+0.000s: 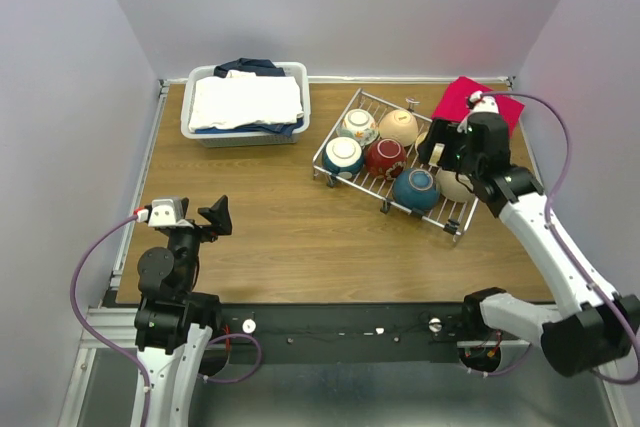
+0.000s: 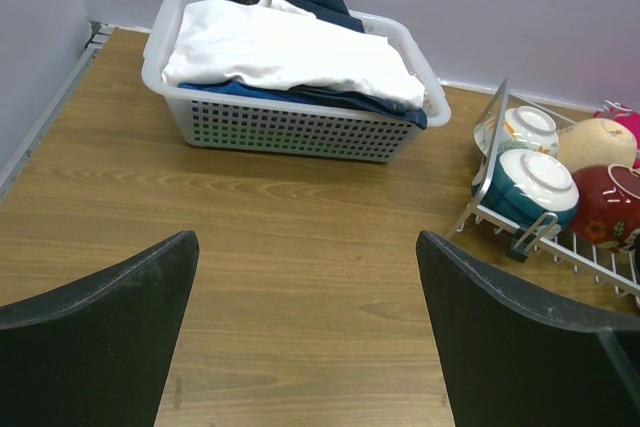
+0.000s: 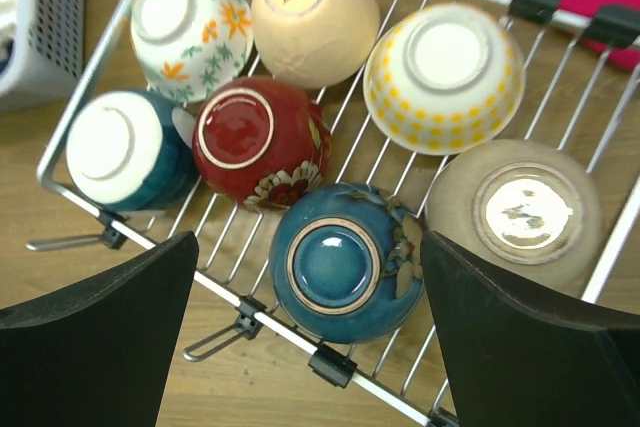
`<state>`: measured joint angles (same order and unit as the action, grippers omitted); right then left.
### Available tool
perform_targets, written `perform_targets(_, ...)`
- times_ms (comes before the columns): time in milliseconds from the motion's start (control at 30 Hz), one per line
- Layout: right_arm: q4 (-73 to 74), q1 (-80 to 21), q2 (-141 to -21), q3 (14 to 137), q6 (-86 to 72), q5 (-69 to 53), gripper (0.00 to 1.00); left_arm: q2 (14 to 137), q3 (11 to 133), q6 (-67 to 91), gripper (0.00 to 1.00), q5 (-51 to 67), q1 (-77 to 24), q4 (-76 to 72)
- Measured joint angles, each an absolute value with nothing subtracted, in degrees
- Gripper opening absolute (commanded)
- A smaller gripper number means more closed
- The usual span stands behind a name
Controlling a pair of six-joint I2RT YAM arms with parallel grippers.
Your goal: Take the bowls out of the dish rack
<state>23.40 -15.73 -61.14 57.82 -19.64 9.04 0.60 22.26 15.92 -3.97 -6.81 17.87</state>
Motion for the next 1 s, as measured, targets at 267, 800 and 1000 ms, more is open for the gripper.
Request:
perform_targets(267,32.9,-15.8,-71.7,63.1,-16.7,6.1,1.0,0.8,22.3,15.9,0.99,-4.3,-7.5,17.9)
perform_targets(800,36.9,-17.3,-73.7,61.8,-18.6,4.0,1.0,0.8,22.3,15.9,0.99,-6.1,-12.0,18.2)
perform_targets(1000,36.6,-24.4,-77.5,62.3,-17.0,7.7,1.0,1.5,22.3,15.9,0.99,-7.0,-12.0,18.6)
